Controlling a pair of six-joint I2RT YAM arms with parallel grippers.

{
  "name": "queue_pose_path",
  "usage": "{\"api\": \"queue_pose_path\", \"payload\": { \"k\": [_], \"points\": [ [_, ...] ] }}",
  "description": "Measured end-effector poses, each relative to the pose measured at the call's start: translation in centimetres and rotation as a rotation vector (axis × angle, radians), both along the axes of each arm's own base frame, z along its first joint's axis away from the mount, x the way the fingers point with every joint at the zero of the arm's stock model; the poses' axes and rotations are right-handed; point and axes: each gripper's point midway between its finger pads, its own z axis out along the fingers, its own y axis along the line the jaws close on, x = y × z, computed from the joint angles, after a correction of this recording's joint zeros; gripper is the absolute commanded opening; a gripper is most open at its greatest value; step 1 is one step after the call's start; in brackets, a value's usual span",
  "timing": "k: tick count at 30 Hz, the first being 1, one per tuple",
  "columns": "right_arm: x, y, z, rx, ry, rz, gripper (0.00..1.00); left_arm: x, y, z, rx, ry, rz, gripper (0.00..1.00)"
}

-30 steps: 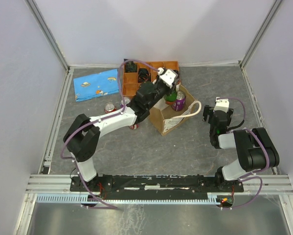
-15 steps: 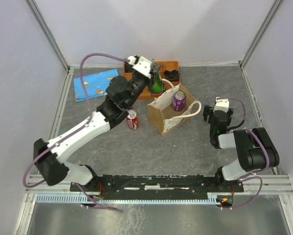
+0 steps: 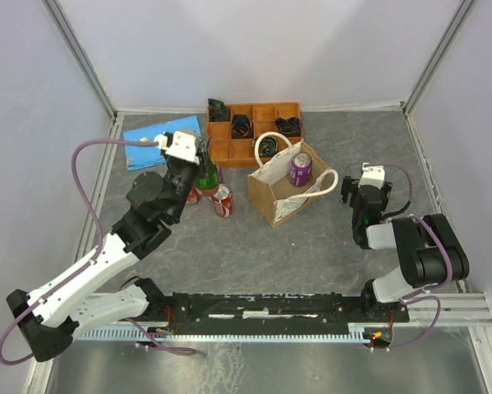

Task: Take the beverage out of the canvas bag

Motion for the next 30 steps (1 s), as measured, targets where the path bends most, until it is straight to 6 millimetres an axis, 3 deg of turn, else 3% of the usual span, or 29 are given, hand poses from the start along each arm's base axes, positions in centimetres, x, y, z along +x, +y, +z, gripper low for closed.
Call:
{"api": "queue_pose_path", "payload": {
  "k": [7,10,21,30],
  "points": [
    [0.0,0.0,0.0,0.000,0.000,0.000,0.99,-0.5,3.4,-8.9,0.080,0.099,0.133,0.03],
    [0.0,0.0,0.0,0.000,0.000,0.000,0.99,-0.6,4.2,-11.4,0.110,0.134,0.175,0.03],
    [0.0,0.0,0.0,0.000,0.000,0.000,0.99,-0.5,5.3,-13.8,0.107,0.145,0.241,0.03],
    [0.0,0.0,0.0,0.000,0.000,0.000,0.99,-0.3,5.8,-18.5,0.153,0.185,0.273,0.03]
  ]
}}
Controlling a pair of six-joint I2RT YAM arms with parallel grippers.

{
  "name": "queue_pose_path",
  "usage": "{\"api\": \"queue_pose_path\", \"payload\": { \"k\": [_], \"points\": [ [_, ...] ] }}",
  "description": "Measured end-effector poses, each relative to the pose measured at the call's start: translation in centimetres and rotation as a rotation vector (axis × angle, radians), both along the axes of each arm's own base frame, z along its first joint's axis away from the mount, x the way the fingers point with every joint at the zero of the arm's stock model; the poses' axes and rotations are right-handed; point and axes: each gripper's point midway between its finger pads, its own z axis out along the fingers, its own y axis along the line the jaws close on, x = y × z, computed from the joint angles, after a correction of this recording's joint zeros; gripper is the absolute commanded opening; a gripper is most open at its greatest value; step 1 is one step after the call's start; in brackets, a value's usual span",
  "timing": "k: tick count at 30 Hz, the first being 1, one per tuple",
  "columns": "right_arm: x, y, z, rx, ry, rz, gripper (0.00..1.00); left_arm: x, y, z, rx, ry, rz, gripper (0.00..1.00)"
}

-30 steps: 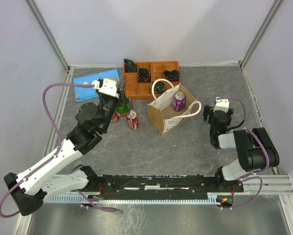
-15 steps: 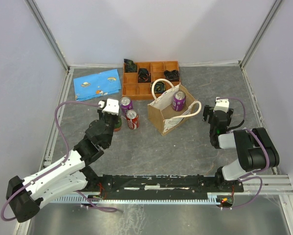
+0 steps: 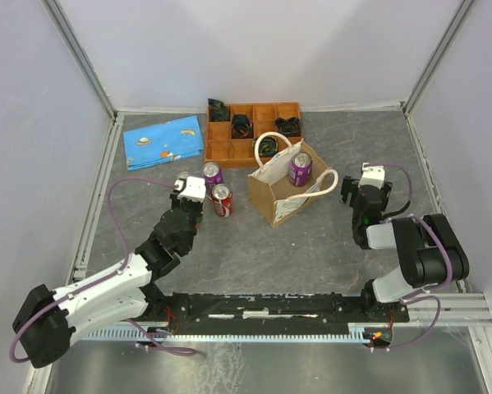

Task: Take the beverage out of the canvas bag

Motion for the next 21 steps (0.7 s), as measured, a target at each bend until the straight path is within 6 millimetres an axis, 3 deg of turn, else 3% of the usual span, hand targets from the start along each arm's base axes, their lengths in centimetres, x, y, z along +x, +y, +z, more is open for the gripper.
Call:
{"api": "queue_pose_path", "payload": {
  "k": [8,21],
  "points": [
    [0.0,0.0,0.0,0.000,0.000,0.000,0.99,1.1,0.1,-0.8,-0.003,0.006,0.019,0.03],
    [0.0,0.0,0.0,0.000,0.000,0.000,0.99,3.1,2.2,-2.7,-0.084,0.045,0.084,0.03]
  ]
}}
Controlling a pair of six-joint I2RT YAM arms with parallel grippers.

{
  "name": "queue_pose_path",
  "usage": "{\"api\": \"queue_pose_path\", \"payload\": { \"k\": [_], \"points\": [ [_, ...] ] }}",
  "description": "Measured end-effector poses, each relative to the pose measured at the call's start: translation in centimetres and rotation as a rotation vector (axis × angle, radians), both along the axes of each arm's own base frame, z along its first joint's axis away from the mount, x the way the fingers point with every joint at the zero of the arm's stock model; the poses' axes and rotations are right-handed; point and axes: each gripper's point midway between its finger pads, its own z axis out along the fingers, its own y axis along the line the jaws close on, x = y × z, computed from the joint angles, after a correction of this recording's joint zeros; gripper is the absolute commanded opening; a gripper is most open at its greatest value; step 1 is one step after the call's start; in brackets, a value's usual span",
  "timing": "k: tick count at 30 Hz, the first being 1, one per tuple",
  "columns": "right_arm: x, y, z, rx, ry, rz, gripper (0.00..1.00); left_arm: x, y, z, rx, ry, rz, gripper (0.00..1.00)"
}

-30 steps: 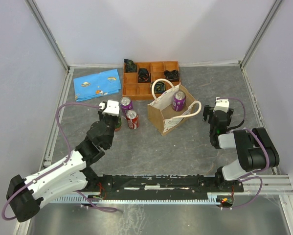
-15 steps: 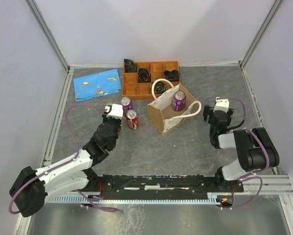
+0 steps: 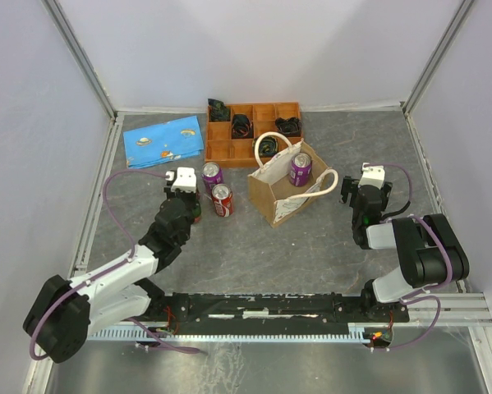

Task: Take the beverage out of the canvas bag

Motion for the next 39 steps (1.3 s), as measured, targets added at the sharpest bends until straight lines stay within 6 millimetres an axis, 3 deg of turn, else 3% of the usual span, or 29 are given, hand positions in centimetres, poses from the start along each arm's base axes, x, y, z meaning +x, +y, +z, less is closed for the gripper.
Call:
{"api": "queue_pose_path", "payload": {
  "k": [6,14,17,18,19,20,21,33,37,39],
  "points": [
    [0.0,0.0,0.0,0.000,0.000,0.000,0.99,0.5,0.2,-0.5,-0.052,-0.002,-0.006,0.04],
    [0.0,0.0,0.0,0.000,0.000,0.000,0.99,1.1,-0.5,-0.5,-0.095,-0.015,-0.027,0.14],
    [0.0,0.0,0.0,0.000,0.000,0.000,0.99,1.1,-0.6,-0.6,-0.101,-0.014,-0.031,0.41],
    [0.0,0.0,0.0,0.000,0.000,0.000,0.99,1.1,-0.6,-0.6,-0.103,-0.013,-0.031,0.45],
    [0.0,0.0,0.0,0.000,0.000,0.000,0.99,1.0,-0.6,-0.6,-0.105,-0.011,-0.031,0.58],
    [0.0,0.0,0.0,0.000,0.000,0.000,0.99,1.0,-0.5,-0.5,-0.106,-0.009,-0.030,0.91],
    [0.0,0.0,0.0,0.000,0.000,0.000,0.99,1.0,-0.6,-0.3,-0.121,-0.013,-0.030,0.99],
    [0.0,0.0,0.0,0.000,0.001,0.000,0.99,0.9,-0.9,5.2,-0.217,-0.109,-0.051,0.99],
    [0.0,0.0,0.0,0.000,0.000,0.000,0.99,2.0,-3.3,9.1,-0.220,-0.130,-0.134,0.97],
    [0.0,0.0,0.0,0.000,0.000,0.000,0.99,2.9,-5.5,11.8,-0.221,-0.139,-0.202,0.93]
  ]
}}
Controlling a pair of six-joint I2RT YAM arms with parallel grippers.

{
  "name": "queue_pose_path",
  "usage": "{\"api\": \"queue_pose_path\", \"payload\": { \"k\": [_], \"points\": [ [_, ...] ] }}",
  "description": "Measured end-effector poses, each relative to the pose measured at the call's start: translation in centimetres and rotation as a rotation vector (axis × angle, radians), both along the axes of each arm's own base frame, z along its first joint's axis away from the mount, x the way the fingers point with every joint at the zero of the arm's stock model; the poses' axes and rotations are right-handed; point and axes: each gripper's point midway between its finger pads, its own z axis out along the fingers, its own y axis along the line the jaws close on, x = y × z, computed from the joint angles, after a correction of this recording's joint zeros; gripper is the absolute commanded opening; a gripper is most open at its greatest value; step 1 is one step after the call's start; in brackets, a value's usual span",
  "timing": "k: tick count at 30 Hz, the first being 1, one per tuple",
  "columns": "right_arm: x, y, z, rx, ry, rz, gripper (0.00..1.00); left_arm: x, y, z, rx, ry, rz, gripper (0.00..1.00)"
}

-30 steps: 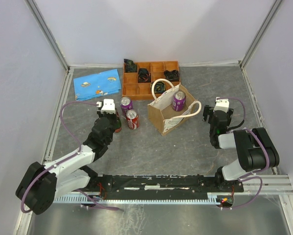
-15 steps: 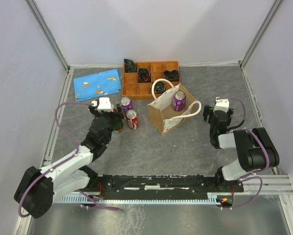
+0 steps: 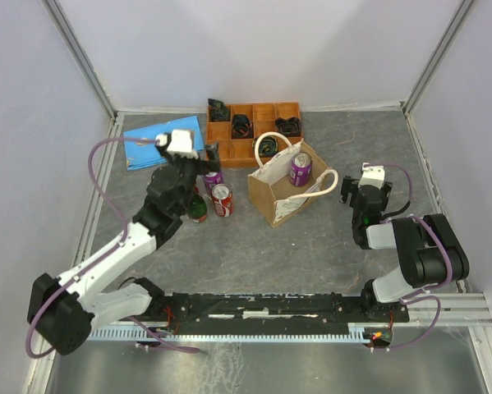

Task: Take the beverage out of the canvas bag

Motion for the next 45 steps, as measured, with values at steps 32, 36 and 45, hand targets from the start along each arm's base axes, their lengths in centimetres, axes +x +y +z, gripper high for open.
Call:
{"api": "queue_pose_path", "payload": {
  "k": [32,36,45],
  "points": [
    [0.0,0.0,0.0,0.000,0.000,0.000,0.99,5.3,-30.8,-9.6,0.328,0.396,-0.701,0.85],
    [0.0,0.0,0.0,0.000,0.000,0.000,0.99,5.6,-30.0,-12.4,0.369,0.471,-0.653,0.86],
    [0.0,0.0,0.0,0.000,0.000,0.000,0.99,6.5,-29.0,-15.4,0.387,0.548,-0.600,0.89]
  ]
}}
